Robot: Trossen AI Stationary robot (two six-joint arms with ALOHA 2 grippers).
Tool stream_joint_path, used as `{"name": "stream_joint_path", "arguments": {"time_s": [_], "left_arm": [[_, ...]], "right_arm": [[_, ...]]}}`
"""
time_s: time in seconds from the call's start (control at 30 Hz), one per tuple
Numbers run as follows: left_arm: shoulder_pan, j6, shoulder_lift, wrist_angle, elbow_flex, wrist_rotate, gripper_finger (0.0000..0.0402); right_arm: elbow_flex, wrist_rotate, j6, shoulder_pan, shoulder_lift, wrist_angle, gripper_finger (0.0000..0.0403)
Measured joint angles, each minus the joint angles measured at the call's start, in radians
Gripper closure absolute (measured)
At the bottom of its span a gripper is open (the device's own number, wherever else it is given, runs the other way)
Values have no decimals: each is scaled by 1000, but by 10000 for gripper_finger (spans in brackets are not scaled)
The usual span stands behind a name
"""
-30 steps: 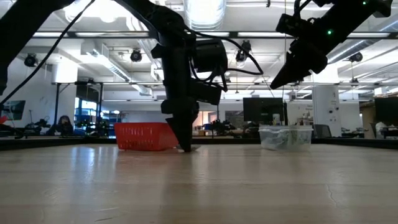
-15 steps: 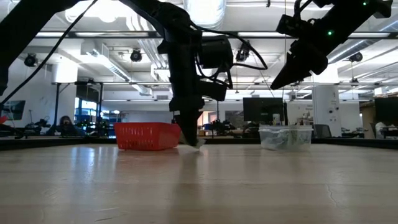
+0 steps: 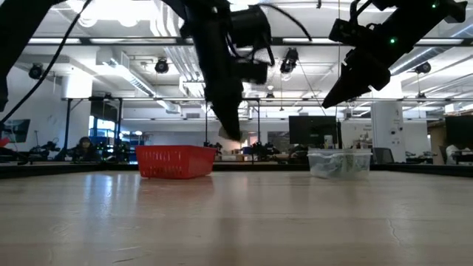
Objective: Pick and place items into bin
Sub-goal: Put the stevia packet into the red bin
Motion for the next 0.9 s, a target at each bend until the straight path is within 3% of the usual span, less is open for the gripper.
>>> {"name": "stream_joint_path", "arguments": {"time_s": [0.23,0.43,0.8,0.9], "left_arm": [[-4,-34,-84,-72,-24,-106,401],[3,-91,-105,-233,-36,-183,401],[19,-159,-107,-289,-82,-209,400],[18,-159,-107,-289,-118,-208,383]], "right_arm": [[-2,0,7,0,0,5,209],[-7,0,9,0,0,5,209],[-8,0,19,0,0,6,209],[-8,0,18,0,0,6,209]]}}
